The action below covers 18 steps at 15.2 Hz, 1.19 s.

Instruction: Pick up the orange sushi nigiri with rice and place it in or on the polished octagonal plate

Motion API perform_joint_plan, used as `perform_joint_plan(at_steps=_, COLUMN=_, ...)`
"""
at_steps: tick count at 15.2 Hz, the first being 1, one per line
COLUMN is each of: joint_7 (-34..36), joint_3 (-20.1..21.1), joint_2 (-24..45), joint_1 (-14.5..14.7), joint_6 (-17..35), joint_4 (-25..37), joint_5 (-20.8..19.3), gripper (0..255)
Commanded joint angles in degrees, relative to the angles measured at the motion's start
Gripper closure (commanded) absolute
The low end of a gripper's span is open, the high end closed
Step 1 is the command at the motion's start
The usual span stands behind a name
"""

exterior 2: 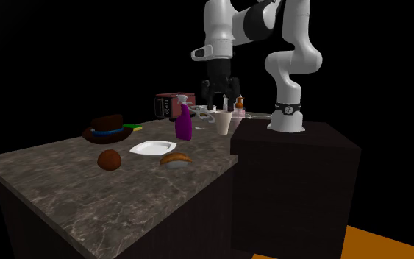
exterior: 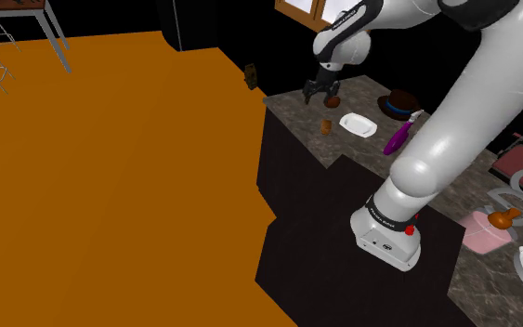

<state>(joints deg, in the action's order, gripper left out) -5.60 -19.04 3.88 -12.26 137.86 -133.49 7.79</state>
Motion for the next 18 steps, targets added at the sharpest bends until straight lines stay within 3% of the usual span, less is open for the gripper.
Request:
perform_joint_plan(at_steps=1, joint_7=-0.78, joint_3=-0.53, joint_2=3.94, joint_1=-0.88, joint_6=2.17, joint_4=1.35, joint_5=1.83, gripper=0)
perform_joint_plan(at_steps=11, joint_7=-4.67, joint_3=-0.35, joint_2=22.75, joint_1=-8.36, joint_6=8.48, joint_4=11.67, joint_5=11.22, gripper=0)
perform_joint_plan(at_steps=18, joint_7=-5.49, joint_3=0.88, joint_2=33.86, joint_1=-13.91, joint_6=10.81, joint_4=19.60, joint_5=15.43, gripper=0)
